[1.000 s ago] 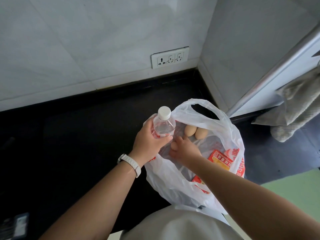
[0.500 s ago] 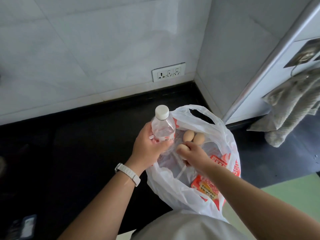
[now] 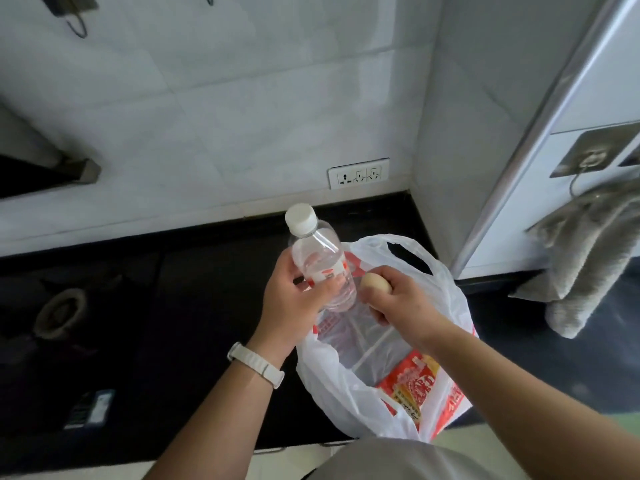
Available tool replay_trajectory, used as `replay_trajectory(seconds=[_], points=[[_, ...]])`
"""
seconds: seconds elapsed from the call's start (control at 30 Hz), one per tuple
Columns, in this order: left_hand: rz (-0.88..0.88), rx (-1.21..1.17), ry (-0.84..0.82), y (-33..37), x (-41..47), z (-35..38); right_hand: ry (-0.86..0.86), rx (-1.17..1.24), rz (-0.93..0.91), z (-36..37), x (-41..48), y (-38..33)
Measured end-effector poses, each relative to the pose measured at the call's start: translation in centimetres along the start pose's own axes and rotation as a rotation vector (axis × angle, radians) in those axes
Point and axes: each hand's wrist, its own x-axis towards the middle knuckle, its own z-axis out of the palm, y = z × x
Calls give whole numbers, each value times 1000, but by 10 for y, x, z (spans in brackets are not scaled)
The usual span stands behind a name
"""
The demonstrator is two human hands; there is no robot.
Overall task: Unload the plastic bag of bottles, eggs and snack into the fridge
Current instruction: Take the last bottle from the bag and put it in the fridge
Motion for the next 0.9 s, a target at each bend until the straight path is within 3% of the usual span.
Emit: replay_trajectory(seconds=[0.17, 0.3, 0.47, 0.9], points=[[-26, -30, 147, 17, -22, 6, -60, -10, -52, -6, -8, -23], [-61, -65, 253, 21, -39, 10, -97, -156, -48, -2, -9, -27], [-78, -77, 406, 24, -73, 2, -246, -101, -126, 13, -19, -42], [-116, -68, 763, 3, -187, -104, -603, -88, -136, 154, -70, -68]])
